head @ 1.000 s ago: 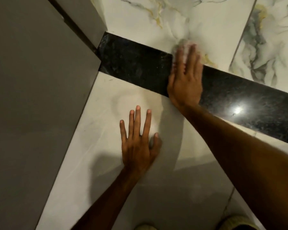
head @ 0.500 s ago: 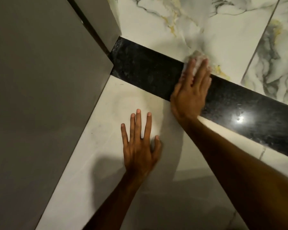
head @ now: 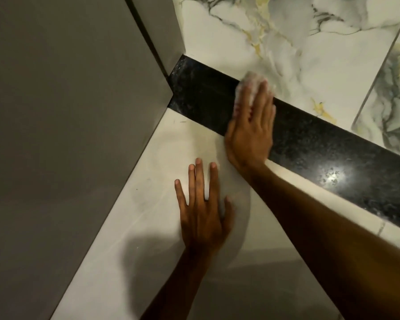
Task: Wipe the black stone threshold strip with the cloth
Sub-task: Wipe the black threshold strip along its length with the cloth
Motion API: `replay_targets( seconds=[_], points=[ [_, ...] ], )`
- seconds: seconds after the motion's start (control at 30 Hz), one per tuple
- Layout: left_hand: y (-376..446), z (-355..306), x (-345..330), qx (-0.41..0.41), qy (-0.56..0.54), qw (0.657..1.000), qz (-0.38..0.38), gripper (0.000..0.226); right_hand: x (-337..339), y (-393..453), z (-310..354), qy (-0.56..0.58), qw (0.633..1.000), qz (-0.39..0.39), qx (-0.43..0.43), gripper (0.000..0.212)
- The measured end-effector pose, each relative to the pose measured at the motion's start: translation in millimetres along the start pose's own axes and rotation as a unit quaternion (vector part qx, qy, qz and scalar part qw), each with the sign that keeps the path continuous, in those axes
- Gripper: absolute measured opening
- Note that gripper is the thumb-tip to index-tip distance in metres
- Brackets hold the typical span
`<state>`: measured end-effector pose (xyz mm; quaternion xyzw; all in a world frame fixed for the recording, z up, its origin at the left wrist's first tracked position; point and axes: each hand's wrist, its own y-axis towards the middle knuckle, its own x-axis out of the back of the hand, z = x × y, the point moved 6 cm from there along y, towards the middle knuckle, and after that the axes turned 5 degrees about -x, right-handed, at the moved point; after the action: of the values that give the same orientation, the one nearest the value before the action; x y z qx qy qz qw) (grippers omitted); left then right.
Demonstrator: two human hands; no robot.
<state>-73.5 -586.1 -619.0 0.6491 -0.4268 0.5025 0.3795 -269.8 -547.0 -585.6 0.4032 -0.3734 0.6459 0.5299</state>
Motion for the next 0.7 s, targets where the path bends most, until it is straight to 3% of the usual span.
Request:
replay_targets(
  seconds=[0.1,0.2,0.27,0.37,0.5,0.6,0.7],
  points=[
    [-2.2,1.9,-2.2,0.013,-0.019,0.999,-0.033,0.072,-26.2,15.8,53.1,-0.007,0.989,0.073,0.127,0.070],
    [-4.4,2.1,-0.4,0.002,-0.008,0.999,-0.033,0.071,-28.4,-22.8,48.7,-0.033,0.954,0.142,0.261,0.068],
    [-3.6,-2.0,-1.2,-0.030,-0.013,0.999,0.000,0.069,-14.2,-38.8,15.2,-0.031,0.961,0.129,0.243,0.065],
    [-0.3,0.9,-2.8,-0.012,-0.021,1.000,0.014,0.077,3.8,-15.7,-17.8,-0.044,0.983,0.080,0.157,0.067],
    [-2.1,1.1,-3.9,-0.003,-0.028,0.999,-0.015,0.076,-9.6,38.0,22.0,-0.025,0.994,0.050,0.097,0.072],
    [-1.3,3.3,-6.2,-0.001,-0.030,0.999,-0.011,0.078,-32.5,38.1,68.9,-0.020,0.980,0.094,0.175,0.075],
    [-2.2,2.0,-2.4,0.013,-0.010,0.999,-0.028,0.077,-35.1,5.6,70.0,-0.029,0.950,0.138,0.279,0.071]
  ],
)
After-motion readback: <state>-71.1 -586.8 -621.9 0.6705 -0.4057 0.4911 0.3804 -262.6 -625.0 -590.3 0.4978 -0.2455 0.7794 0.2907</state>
